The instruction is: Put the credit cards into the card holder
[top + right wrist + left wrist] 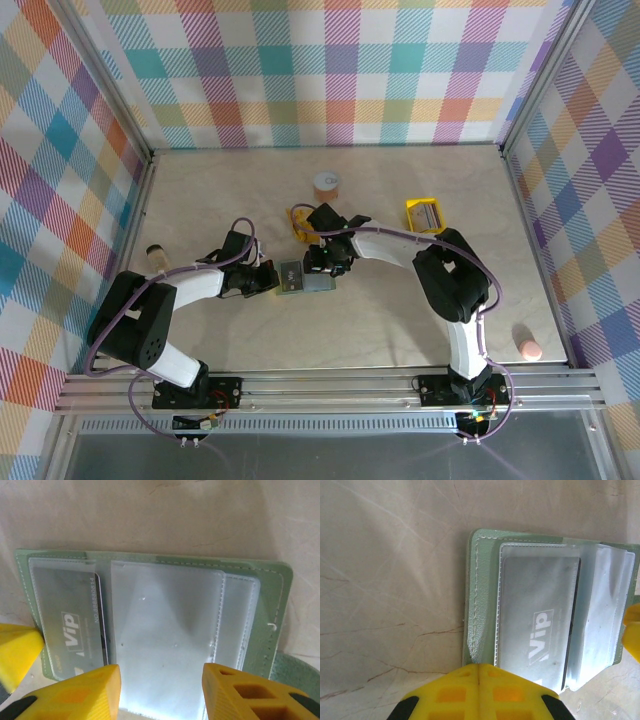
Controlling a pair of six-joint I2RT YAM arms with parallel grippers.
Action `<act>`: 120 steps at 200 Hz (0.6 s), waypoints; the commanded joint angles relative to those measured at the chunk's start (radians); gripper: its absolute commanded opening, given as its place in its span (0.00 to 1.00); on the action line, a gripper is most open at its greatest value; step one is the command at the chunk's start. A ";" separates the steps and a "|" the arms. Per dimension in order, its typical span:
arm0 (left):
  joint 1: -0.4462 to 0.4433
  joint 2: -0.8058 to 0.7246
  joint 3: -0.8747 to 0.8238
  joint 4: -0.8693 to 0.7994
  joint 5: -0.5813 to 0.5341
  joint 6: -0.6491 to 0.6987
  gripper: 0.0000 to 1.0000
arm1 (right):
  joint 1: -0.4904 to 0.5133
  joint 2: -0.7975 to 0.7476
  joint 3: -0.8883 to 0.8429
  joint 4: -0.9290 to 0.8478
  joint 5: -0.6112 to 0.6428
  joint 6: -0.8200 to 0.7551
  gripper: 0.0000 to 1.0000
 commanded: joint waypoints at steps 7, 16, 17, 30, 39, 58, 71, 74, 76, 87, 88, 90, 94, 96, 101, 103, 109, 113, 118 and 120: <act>0.015 0.016 -0.010 0.018 0.001 0.019 0.00 | -0.001 0.028 0.040 -0.024 -0.007 -0.012 0.47; 0.015 0.018 -0.009 0.018 0.001 0.020 0.00 | -0.001 0.038 0.046 -0.032 -0.005 -0.010 0.48; 0.015 0.018 -0.009 0.018 0.001 0.020 0.00 | -0.001 0.039 0.048 -0.033 -0.005 -0.010 0.48; 0.015 0.019 -0.009 0.017 0.001 0.021 0.00 | -0.001 0.047 0.054 -0.040 0.000 -0.004 0.48; 0.015 0.018 -0.009 0.015 0.001 0.021 0.00 | -0.001 0.052 0.057 -0.042 0.001 -0.001 0.48; 0.015 0.018 -0.009 0.017 0.001 0.022 0.00 | 0.001 0.066 0.065 -0.041 -0.017 0.008 0.48; 0.015 0.019 -0.010 0.019 0.002 0.021 0.00 | 0.002 0.077 0.070 -0.032 -0.040 0.015 0.48; 0.015 0.019 -0.010 0.019 0.002 0.021 0.00 | 0.002 0.078 0.072 -0.026 -0.047 0.017 0.48; 0.015 0.019 -0.010 0.021 0.003 0.021 0.00 | 0.002 0.080 0.072 -0.023 -0.052 0.017 0.48; 0.016 0.020 -0.010 0.022 0.004 0.021 0.00 | 0.002 0.083 0.072 -0.006 -0.073 0.027 0.48; 0.016 0.019 -0.010 0.022 0.004 0.021 0.00 | 0.002 0.084 0.072 -0.006 -0.073 0.029 0.48; 0.015 0.021 -0.010 0.022 0.005 0.021 0.00 | 0.002 0.085 0.072 -0.003 -0.077 0.030 0.48; 0.016 0.020 -0.011 0.023 0.004 0.021 0.00 | 0.002 0.085 0.073 0.002 -0.082 0.034 0.48; 0.016 0.020 -0.012 0.023 0.004 0.021 0.00 | 0.002 0.085 0.074 0.004 -0.084 0.035 0.48; 0.016 0.020 -0.012 0.023 0.005 0.022 0.00 | 0.002 0.085 0.075 0.009 -0.089 0.038 0.47; 0.016 0.020 -0.012 0.023 0.005 0.022 0.00 | 0.002 0.086 0.077 0.011 -0.091 0.040 0.47; 0.016 0.020 -0.012 0.023 0.006 0.023 0.00 | 0.002 0.086 0.078 0.017 -0.096 0.044 0.47; 0.016 0.021 -0.012 0.022 0.006 0.023 0.00 | 0.002 0.087 0.080 0.019 -0.100 0.046 0.47; 0.016 0.021 -0.012 0.021 0.006 0.024 0.00 | 0.002 0.089 0.084 0.021 -0.105 0.047 0.47; 0.016 0.021 -0.011 0.021 0.007 0.025 0.00 | 0.002 0.090 0.086 0.022 -0.107 0.047 0.47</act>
